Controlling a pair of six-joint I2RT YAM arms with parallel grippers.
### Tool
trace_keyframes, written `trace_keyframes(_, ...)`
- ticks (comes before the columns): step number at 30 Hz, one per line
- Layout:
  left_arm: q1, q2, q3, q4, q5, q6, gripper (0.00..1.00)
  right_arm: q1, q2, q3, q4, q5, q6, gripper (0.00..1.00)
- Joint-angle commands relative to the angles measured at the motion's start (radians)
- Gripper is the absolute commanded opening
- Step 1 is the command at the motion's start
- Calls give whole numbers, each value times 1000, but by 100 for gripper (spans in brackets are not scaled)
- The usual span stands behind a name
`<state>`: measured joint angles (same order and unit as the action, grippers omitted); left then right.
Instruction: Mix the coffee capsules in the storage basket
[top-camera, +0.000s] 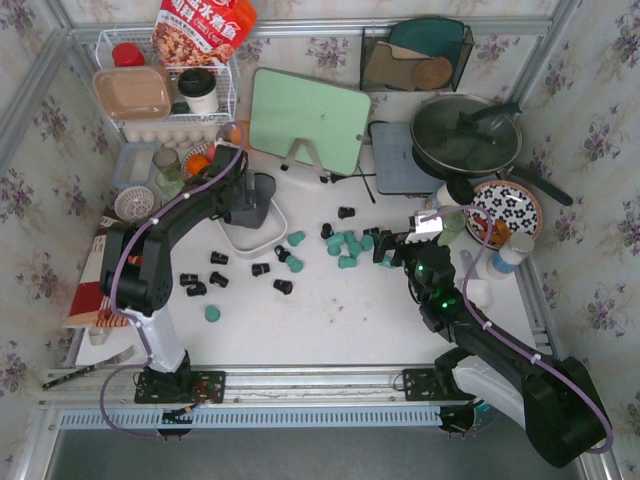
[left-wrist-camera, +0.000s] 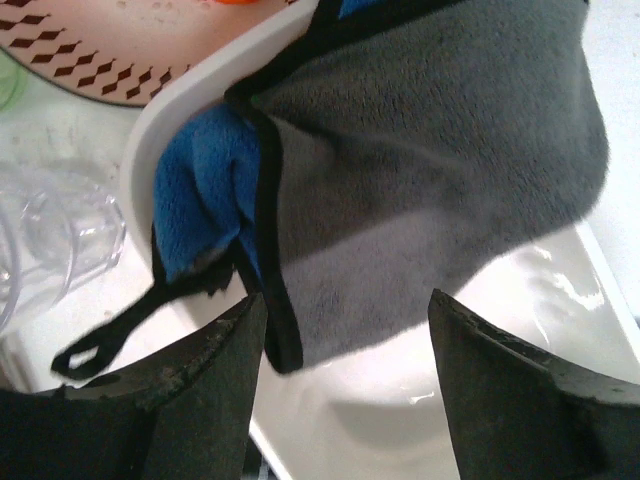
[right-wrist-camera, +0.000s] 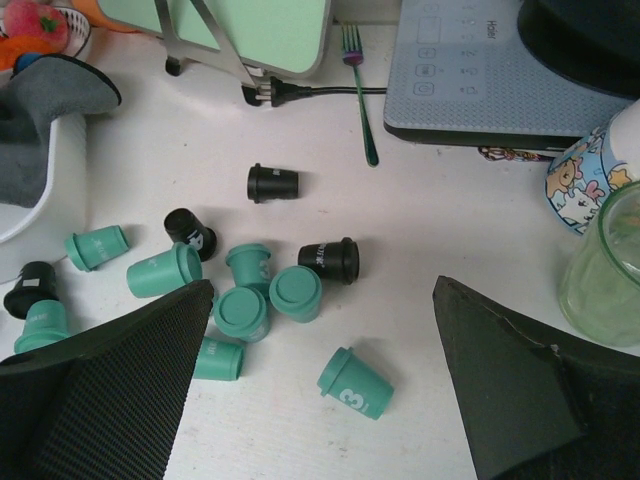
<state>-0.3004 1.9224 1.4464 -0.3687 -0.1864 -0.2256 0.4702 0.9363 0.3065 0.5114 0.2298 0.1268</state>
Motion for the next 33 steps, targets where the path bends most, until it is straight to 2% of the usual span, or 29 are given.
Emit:
trace_keyframes(1,0,52,54,-70,15,-14,65,0,1,8,29,-38,18,100)
trace_keyframes(11,6,89,47,-106,-72,-27,63,0,14,14,21,-52,22,100)
trace_keyframes(19,5,158,90,-123,-15,-37,64,0,23,15,19,-49,22,100)
trace_keyframes(24,4,207,110,-116,-5,-48,56,0,32,16,19,-41,20,100)
trace_keyframes(28,4,202,102,-99,-8,-49,20,0,41,16,19,-33,20,100)
trace_keyframes(29,4,193,97,-92,-12,-51,13,0,44,17,21,-32,20,100)
trace_keyframes(33,3,109,56,-43,3,-58,0,0,56,19,22,-17,19,100)
